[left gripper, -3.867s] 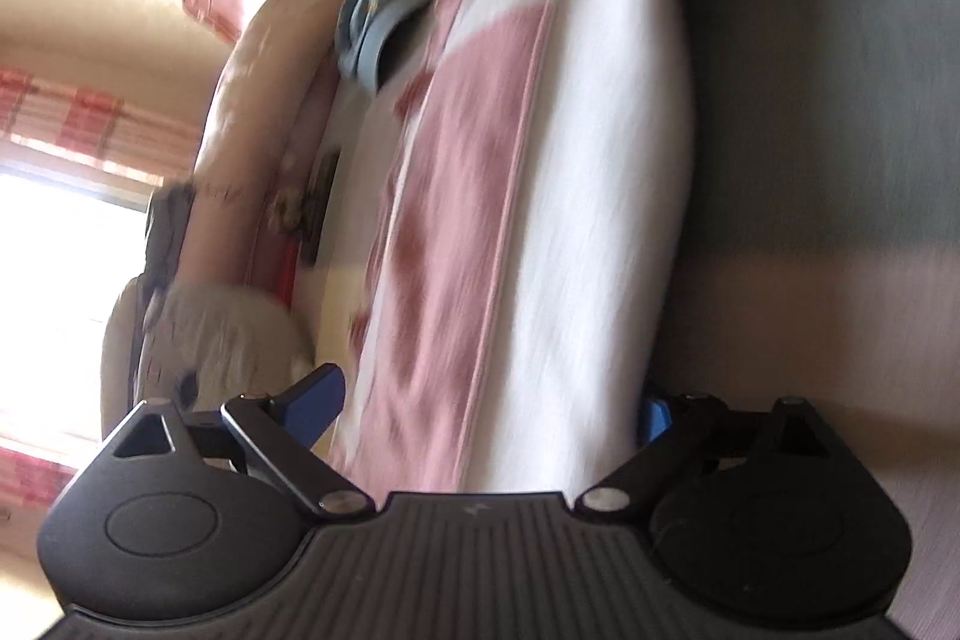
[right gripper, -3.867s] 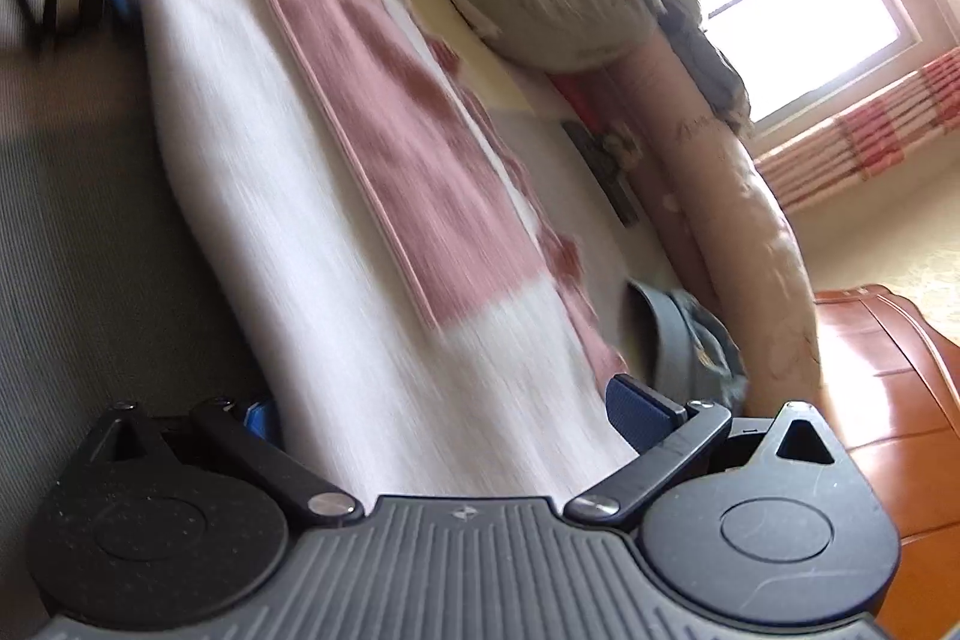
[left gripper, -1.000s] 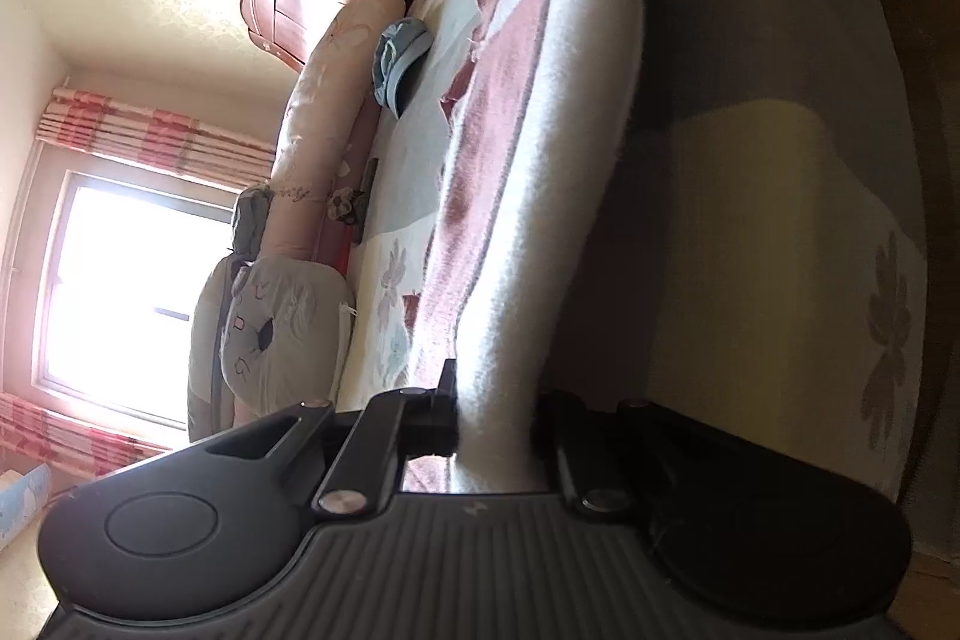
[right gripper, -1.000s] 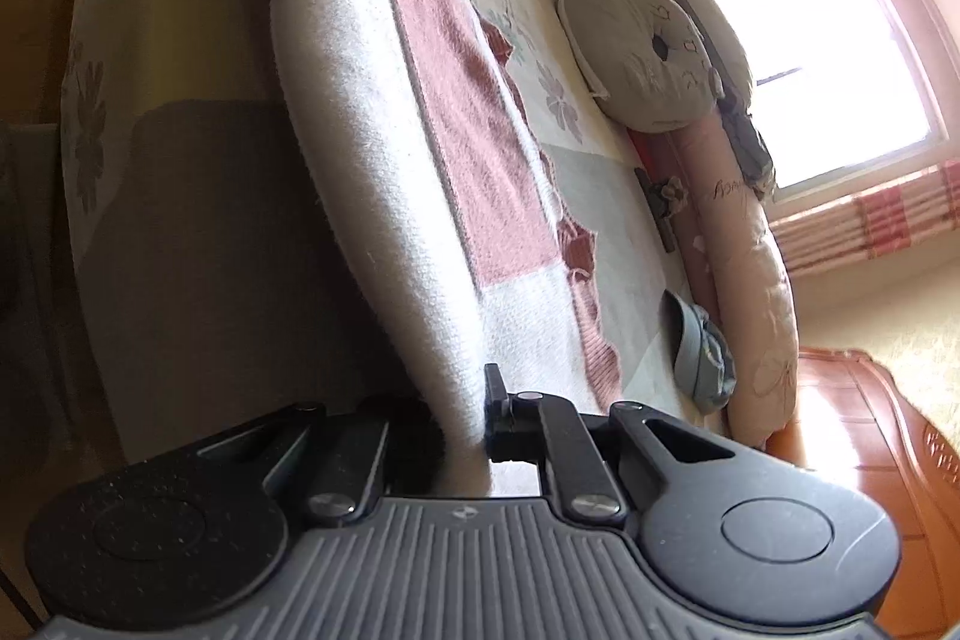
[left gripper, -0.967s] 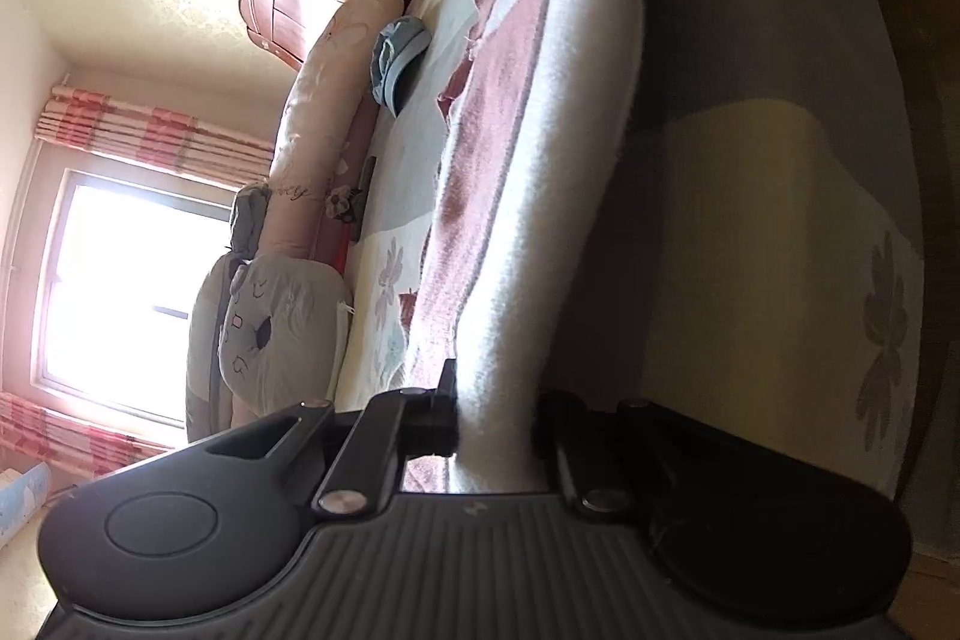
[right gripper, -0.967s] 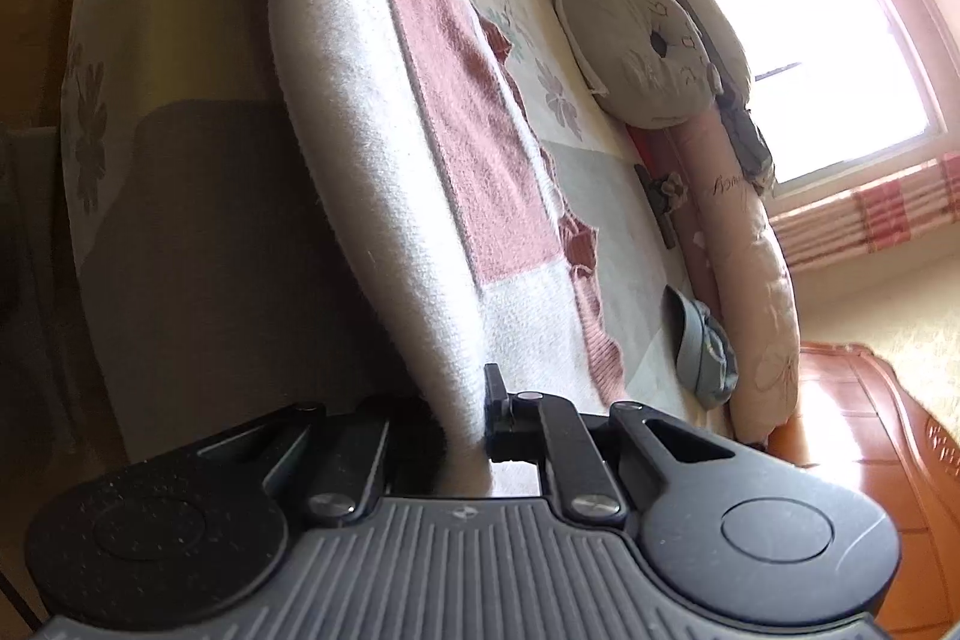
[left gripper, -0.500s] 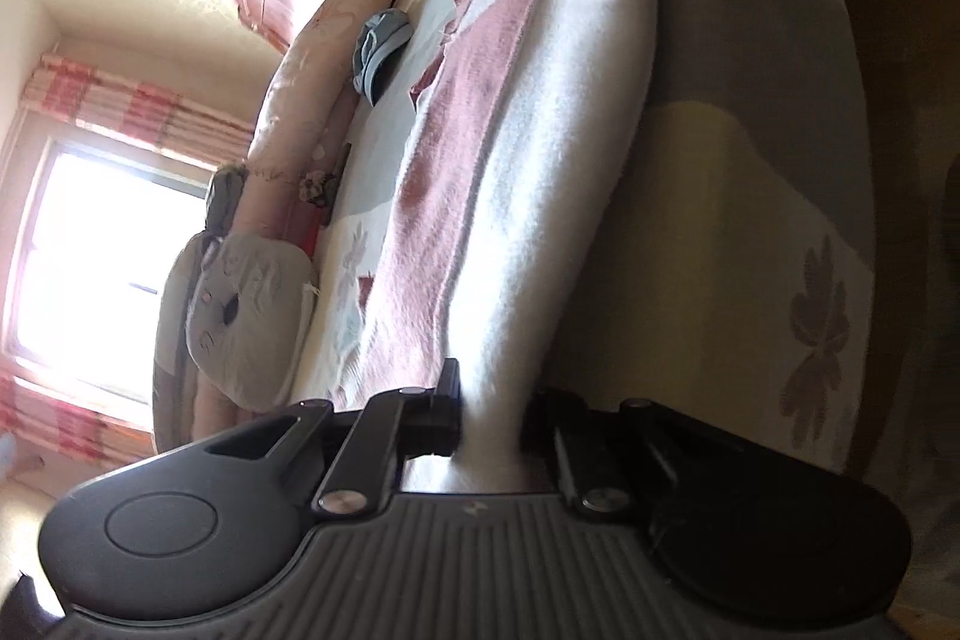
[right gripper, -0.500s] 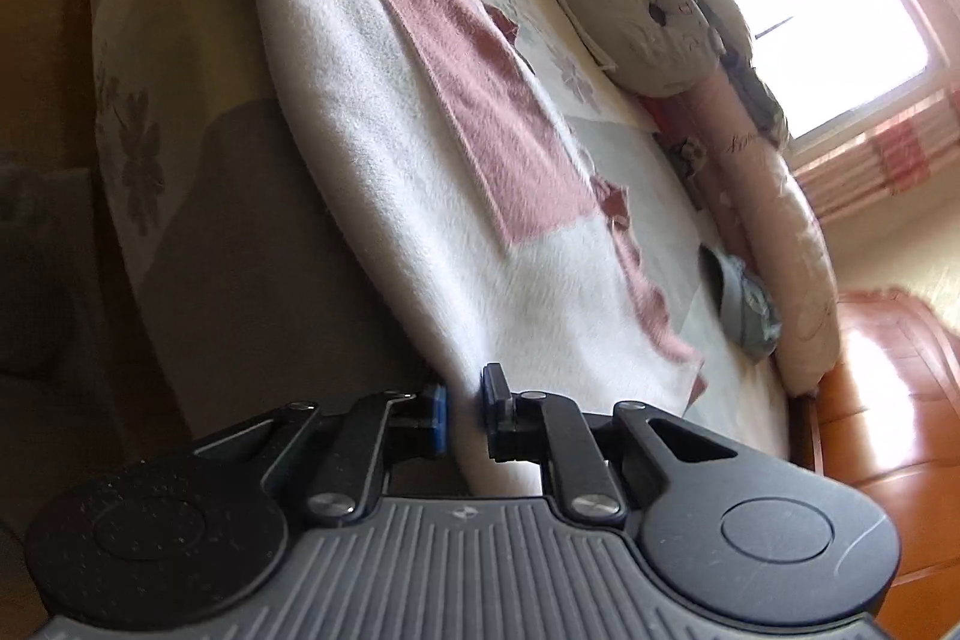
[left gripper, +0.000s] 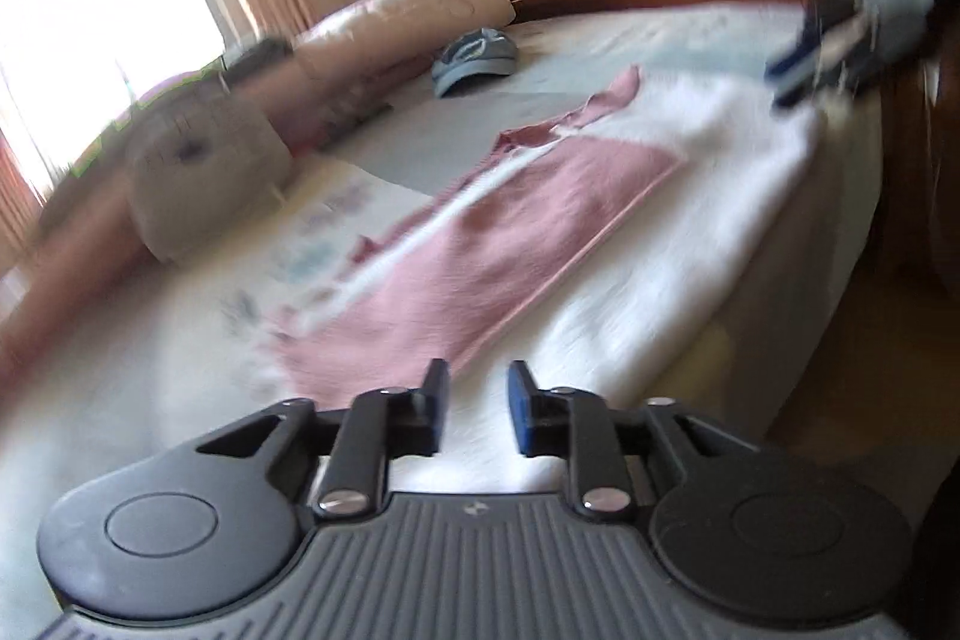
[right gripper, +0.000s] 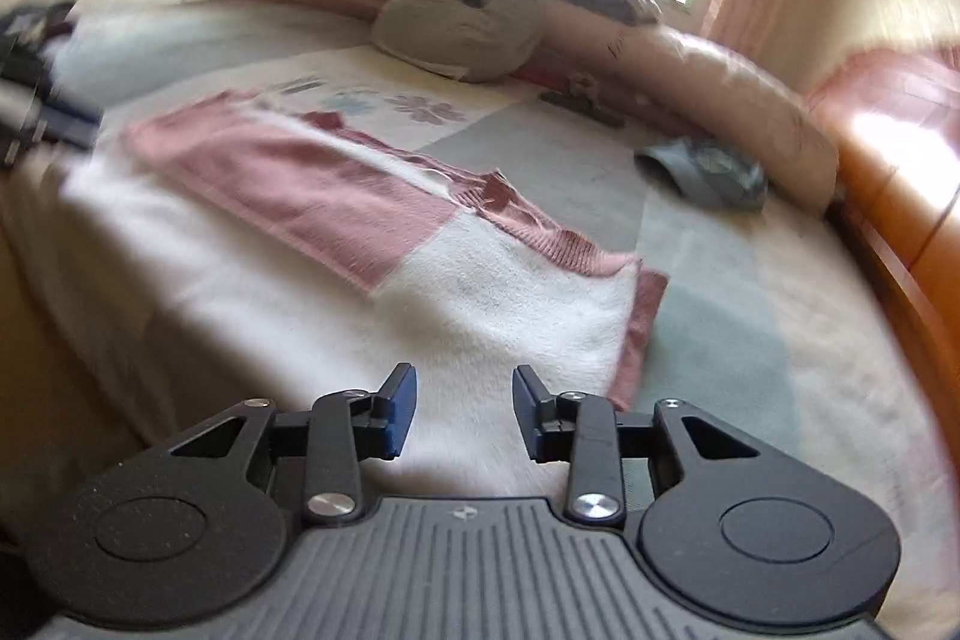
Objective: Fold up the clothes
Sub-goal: 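Open both grippers and lift them from the folded sweater, then pull the folded layer back open with both grippers, exposing the collar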
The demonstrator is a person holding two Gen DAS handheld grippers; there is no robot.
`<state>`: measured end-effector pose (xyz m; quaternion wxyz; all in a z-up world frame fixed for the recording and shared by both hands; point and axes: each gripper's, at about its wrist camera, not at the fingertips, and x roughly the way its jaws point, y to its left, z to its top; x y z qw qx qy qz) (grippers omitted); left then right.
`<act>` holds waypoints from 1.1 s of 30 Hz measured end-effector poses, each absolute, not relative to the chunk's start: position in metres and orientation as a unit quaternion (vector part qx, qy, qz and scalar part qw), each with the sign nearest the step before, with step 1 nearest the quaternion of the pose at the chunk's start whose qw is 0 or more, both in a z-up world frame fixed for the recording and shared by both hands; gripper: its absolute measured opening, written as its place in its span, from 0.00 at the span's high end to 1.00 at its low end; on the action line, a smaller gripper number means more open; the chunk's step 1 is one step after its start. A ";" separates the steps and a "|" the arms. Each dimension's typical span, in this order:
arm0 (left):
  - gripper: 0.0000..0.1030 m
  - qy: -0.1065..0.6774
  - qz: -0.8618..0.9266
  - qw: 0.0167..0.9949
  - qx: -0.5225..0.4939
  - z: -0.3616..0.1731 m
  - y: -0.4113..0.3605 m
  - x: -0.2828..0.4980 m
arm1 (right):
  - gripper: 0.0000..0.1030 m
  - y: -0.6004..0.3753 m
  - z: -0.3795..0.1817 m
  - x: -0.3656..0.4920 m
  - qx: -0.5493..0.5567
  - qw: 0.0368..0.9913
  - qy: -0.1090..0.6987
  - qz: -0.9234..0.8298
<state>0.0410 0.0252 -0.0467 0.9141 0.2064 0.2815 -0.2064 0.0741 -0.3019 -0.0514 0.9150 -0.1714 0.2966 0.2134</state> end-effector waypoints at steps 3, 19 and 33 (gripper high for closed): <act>0.74 0.314 -0.200 0.913 0.165 -0.068 0.037 0.046 | 0.59 -0.309 -0.073 0.088 -0.129 0.915 0.329 0.196; 0.29 0.281 -0.208 0.936 0.037 -0.036 0.051 0.123 | 0.27 -0.298 -0.044 0.146 -0.034 0.932 0.285 0.220; 0.22 0.384 -0.129 0.912 -0.069 -0.037 0.076 0.204 | 0.22 -0.323 -0.060 0.215 0.038 0.912 0.373 0.166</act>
